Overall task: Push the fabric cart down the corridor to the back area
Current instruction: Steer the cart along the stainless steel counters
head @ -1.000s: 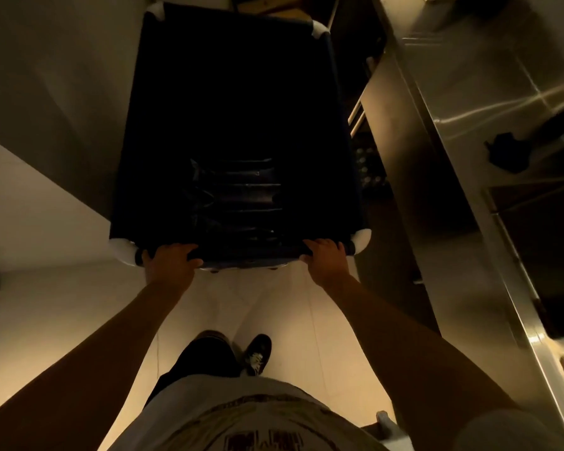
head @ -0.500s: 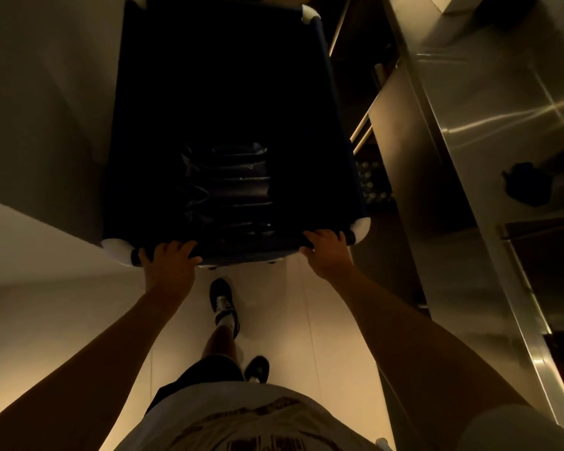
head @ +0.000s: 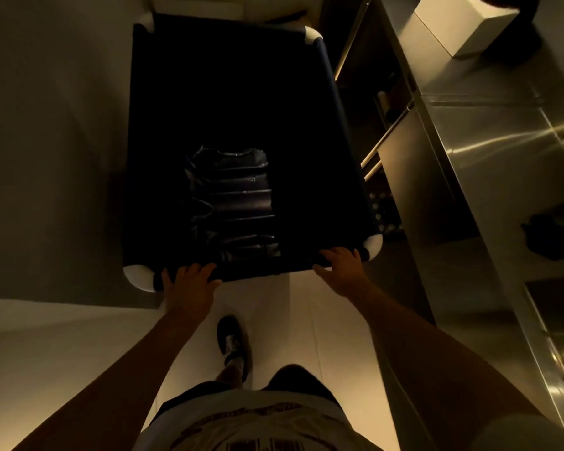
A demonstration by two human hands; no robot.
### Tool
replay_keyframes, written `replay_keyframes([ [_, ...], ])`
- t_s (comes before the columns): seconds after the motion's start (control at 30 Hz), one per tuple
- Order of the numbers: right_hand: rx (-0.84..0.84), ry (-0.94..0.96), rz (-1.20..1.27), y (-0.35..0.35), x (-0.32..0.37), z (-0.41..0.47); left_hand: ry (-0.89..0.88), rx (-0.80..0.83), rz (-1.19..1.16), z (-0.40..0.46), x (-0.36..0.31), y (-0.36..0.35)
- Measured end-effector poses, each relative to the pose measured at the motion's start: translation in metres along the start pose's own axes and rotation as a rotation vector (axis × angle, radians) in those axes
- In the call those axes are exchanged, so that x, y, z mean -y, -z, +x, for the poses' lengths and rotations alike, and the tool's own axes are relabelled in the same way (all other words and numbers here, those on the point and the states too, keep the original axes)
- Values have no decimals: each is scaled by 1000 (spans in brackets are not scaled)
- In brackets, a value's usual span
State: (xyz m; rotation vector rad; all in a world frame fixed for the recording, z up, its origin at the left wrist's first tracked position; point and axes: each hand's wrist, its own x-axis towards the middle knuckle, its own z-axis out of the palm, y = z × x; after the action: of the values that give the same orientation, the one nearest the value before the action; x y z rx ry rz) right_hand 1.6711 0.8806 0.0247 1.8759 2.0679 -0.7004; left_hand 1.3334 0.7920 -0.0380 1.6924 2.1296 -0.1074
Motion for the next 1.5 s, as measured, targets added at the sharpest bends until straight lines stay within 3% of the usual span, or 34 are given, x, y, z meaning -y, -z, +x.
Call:
replay_keyframes([
  [0.33, 21, -53, 13, 31, 20, 59, -2, 12, -63, 67, 11, 35],
  [0.9, -6, 81, -72, 84, 15, 171, 83, -40, 72, 161, -9, 70],
  [1.5, -20, 183, -68, 151, 31, 310, 221, -130, -21, 286, -42, 118],
])
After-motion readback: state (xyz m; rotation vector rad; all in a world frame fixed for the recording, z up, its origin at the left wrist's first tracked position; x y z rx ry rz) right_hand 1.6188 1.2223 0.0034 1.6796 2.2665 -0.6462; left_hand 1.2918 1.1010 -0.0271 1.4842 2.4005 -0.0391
